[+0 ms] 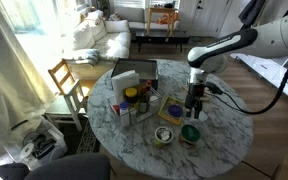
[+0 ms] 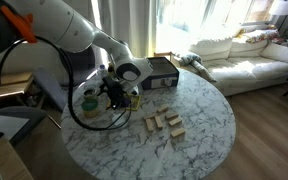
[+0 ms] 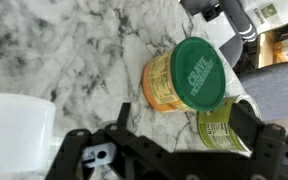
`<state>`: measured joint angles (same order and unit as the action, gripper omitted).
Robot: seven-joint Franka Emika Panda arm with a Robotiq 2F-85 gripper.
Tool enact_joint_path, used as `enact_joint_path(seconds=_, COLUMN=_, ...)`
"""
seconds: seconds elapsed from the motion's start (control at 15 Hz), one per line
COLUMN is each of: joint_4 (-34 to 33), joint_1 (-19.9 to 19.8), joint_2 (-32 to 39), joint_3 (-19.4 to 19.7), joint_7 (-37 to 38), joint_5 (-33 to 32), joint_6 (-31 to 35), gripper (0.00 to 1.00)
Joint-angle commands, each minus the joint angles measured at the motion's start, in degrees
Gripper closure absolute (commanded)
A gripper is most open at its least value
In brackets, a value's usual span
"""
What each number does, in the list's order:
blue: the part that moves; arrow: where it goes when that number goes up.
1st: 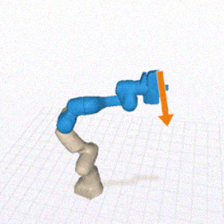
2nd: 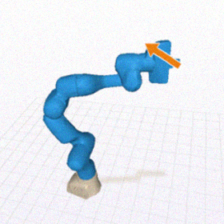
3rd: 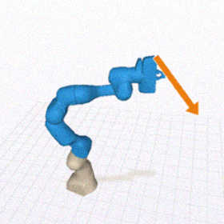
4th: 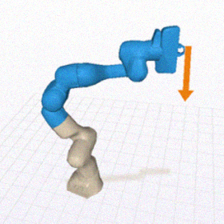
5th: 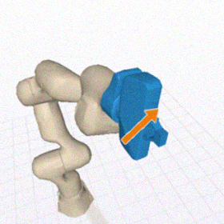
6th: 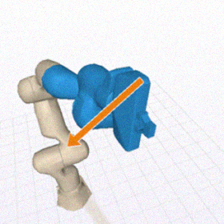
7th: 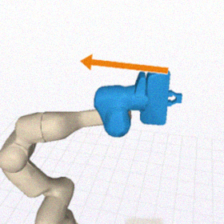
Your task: Switch the blue and green lids in the containers
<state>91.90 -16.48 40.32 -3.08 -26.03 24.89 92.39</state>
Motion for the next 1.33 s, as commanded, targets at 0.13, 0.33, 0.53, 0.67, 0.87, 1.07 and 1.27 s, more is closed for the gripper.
enact_joint_path(seconds=0.13, joint_4=4.03, joint_1=-1.50, joint_2=-0.17, joint_3=-0.04, joint_7=-1.30, joint_5=6.36, joint_6=1.06, gripper=0.01)
enact_joint_path(seconds=0.33, joint_4=5.71, joint_1=-0.94, joint_2=0.01, joint_3=0.09, joint_7=-1.64, joint_5=7.36, joint_6=2.31, gripper=0.05)
enact_joint_path(seconds=0.53, joint_4=7.09, joint_1=-0.62, joint_2=0.25, joint_3=0.08, joint_7=-2.39, joint_5=7.60, joint_6=3.15, gripper=0.07)
enact_joint_path(seconds=0.67, joint_4=7.71, joint_1=-0.96, joint_2=0.16, joint_3=0.06, joint_7=-3.49, joint_5=7.82, joint_6=3.15, gripper=0.11)
enact_joint_path(seconds=0.87, joint_4=8.27, joint_1=-1.77, joint_2=0.00, joint_3=-0.10, joint_7=-6.06, joint_5=8.64, joint_6=2.52, gripper=0.20)
enact_joint_path(seconds=1.07, joint_4=8.31, joint_1=-2.08, joint_2=0.23, joint_3=0.06, joint_7=-7.76, joint_5=9.43, joint_6=2.11, gripper=0.48)
enact_joint_path(seconds=1.27, joint_4=8.57, joint_1=-2.07, joint_2=0.17, joint_3=0.58, joint_7=-8.44, joint_5=9.45, joint_6=2.19, gripper=0.69)
